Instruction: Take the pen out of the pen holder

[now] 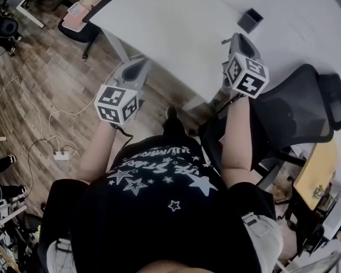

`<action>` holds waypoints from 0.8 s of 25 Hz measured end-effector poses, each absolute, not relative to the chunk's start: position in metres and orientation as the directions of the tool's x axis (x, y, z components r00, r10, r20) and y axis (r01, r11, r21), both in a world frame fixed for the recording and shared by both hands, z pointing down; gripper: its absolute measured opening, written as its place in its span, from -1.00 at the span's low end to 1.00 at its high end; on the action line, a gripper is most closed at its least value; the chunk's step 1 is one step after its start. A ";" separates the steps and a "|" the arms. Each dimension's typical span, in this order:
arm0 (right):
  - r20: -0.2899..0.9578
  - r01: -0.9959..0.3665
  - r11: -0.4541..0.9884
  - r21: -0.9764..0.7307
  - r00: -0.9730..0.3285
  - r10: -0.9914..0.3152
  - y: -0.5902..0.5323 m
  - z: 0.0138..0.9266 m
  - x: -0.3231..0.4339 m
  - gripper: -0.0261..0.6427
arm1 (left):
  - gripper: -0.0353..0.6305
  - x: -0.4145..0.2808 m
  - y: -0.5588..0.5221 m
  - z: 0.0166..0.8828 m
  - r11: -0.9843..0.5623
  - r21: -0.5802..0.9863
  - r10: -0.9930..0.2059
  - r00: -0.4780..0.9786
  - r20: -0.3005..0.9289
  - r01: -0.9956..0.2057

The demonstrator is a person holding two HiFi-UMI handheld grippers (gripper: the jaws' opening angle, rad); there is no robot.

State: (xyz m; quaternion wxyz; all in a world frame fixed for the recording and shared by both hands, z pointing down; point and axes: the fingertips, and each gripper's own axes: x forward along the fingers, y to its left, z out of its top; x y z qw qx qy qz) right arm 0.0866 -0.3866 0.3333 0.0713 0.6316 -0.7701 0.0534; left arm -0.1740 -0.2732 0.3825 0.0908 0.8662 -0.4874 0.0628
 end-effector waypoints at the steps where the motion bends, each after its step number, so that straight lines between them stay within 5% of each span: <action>1: 0.179 -0.980 0.199 0.005 -0.194 -0.964 -0.373 0.335 0.082 -0.80 | -0.86 -0.177 -0.260 0.384 -0.509 0.096 -0.832 0.518 0.200 -0.855; 20: 0.275 -0.973 0.228 -0.034 -0.228 -0.934 -0.159 0.384 0.055 -0.80 | -0.86 -0.178 -0.083 0.399 -0.535 0.136 -0.807 0.552 0.210 -0.834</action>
